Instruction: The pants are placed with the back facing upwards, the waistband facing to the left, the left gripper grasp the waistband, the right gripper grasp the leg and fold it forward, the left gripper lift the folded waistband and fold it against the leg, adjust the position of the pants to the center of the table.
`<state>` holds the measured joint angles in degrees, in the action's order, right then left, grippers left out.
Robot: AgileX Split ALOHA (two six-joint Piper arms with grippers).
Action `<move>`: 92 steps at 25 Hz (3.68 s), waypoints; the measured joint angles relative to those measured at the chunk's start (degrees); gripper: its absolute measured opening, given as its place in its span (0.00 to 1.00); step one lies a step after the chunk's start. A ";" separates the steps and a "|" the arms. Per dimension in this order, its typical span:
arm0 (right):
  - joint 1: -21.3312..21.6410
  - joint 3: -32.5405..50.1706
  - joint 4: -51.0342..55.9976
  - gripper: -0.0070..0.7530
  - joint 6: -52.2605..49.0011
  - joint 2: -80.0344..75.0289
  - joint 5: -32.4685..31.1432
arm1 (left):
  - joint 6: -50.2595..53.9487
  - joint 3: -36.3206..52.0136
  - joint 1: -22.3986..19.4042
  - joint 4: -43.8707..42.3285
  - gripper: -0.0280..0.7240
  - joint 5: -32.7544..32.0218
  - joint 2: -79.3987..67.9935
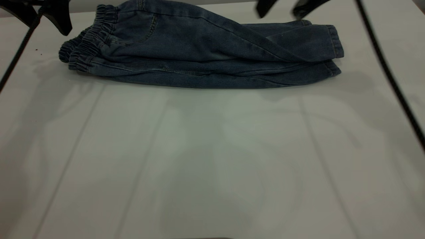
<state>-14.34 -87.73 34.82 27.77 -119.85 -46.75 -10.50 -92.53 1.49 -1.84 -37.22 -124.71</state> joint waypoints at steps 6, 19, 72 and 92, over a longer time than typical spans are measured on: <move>-5.12 0.00 0.33 0.76 0.89 0.00 -1.17 | 5.75 -0.04 0.21 3.33 0.78 5.64 -5.89; -6.79 0.00 0.08 0.76 1.25 0.46 -5.18 | 4.41 -1.36 0.66 4.57 0.18 12.81 -11.25; 7.97 -3.99 0.58 0.76 -0.72 21.69 -7.77 | 16.34 -24.05 23.92 -17.54 0.82 -13.59 -16.77; 7.97 -3.99 0.58 0.76 -0.72 21.69 -7.90 | 13.57 -29.01 31.70 -16.01 0.82 -29.28 -20.25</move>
<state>-6.38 -91.72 35.40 27.05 -98.17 -54.65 3.07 -121.54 33.19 -17.85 -66.50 -144.96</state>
